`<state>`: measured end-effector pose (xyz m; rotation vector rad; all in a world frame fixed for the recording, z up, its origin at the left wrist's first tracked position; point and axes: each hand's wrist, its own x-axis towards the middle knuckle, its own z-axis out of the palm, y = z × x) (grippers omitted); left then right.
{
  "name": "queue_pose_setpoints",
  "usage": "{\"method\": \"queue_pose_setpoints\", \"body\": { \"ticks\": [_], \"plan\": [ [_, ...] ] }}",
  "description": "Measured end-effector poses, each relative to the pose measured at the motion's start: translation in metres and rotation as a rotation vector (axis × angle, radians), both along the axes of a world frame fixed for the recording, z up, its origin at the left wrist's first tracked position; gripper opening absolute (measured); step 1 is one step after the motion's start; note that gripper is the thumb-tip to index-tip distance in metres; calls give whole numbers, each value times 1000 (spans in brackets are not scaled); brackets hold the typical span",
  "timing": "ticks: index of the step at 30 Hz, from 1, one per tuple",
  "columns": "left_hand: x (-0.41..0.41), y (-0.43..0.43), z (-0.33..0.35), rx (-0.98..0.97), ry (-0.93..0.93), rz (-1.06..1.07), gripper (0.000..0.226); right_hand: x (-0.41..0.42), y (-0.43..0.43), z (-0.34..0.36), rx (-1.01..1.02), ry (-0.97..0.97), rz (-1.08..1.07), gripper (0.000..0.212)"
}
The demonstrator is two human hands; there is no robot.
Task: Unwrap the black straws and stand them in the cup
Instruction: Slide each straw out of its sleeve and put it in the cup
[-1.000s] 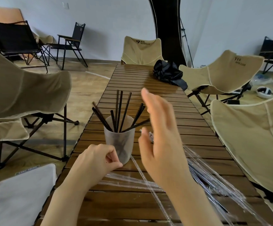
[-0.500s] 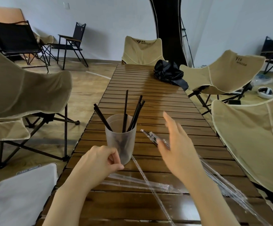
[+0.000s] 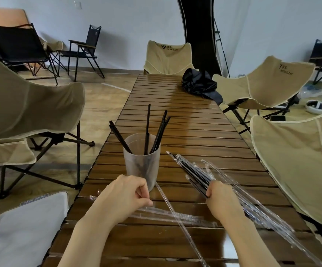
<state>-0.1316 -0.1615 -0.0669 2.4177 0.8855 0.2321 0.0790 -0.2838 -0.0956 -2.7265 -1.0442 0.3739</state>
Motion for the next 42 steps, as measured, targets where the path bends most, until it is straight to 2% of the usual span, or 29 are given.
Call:
{"method": "queue_pose_setpoints", "body": {
  "ticks": [3,8,11,20,28,31,33,36,38,42],
  "plan": [
    [3,-4,1,-8,20,-30,12,-1,-1,2,48,27,10,25],
    [5,-4,1,4,-17,-56,14,9,-4,29,208,154,-49,15],
    [5,-2,-1,-5,-57,-63,14,17,-14,51,286,234,-33,16],
    [9,-4,-2,-27,-96,-91,13,11,-19,66,52,375,310,22],
    [16,-9,-3,-92,-111,-250,6,-5,-9,61,141,509,485,17],
    [13,-6,2,-74,-121,-258,20,-2,-10,58,146,498,510,8],
    [8,-4,5,-123,-163,-247,16,5,-15,58,164,453,483,3],
    [8,-6,5,-188,-160,-269,24,9,-18,59,225,438,461,8],
    [14,-10,3,-164,-136,-289,15,5,-14,58,231,453,498,9],
    [9,-7,4,-158,-128,-200,26,4,-10,54,226,438,528,8]
  ]
}}
